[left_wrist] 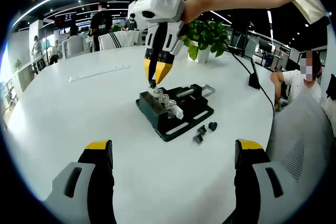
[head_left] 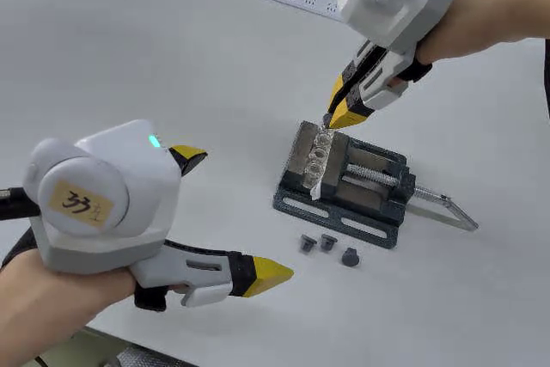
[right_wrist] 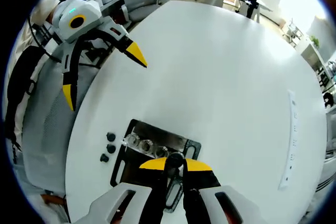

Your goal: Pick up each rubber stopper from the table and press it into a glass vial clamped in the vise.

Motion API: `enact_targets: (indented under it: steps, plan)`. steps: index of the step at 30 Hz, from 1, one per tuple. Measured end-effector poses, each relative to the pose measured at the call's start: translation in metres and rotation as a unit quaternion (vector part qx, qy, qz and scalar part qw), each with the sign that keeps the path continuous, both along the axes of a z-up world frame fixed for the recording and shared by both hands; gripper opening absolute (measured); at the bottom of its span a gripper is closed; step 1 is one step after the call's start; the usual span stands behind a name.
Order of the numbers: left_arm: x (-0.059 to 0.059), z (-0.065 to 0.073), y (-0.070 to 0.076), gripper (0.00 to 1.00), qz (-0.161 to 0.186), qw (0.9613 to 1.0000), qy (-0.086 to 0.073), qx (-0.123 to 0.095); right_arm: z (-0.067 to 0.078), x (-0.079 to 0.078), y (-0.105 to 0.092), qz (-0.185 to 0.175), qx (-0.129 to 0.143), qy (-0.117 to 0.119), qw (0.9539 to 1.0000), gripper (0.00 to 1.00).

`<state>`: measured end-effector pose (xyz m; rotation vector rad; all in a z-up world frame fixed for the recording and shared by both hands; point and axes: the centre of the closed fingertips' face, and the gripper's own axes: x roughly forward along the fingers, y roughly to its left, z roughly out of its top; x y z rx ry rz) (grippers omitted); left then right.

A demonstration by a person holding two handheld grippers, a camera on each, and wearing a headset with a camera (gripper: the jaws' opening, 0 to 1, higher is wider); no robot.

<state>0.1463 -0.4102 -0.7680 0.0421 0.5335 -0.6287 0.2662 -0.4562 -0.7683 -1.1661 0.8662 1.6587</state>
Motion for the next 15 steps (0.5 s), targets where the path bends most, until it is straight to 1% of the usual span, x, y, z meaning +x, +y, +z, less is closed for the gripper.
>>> enact_targets:
  steps: [2,6,15]
  plan:
    - [0.0001,-0.0003,-0.0001,0.96,0.000,1.0000,0.000,0.000,0.0006,-0.0022,0.0001,0.000,-0.003,-0.001,1.0000,0.06]
    - [0.0010,0.0005,-0.0012,0.96,0.000,1.0000,-0.001,0.001,0.0003,0.0006,-0.0010,0.000,-0.007,-0.009,0.9999,0.05]
    - [0.0028,0.0017,-0.0014,0.96,0.000,1.0000,-0.003,0.000,0.0008,0.0000,-0.0023,-0.023,-0.016,-0.019,0.9994,0.04]
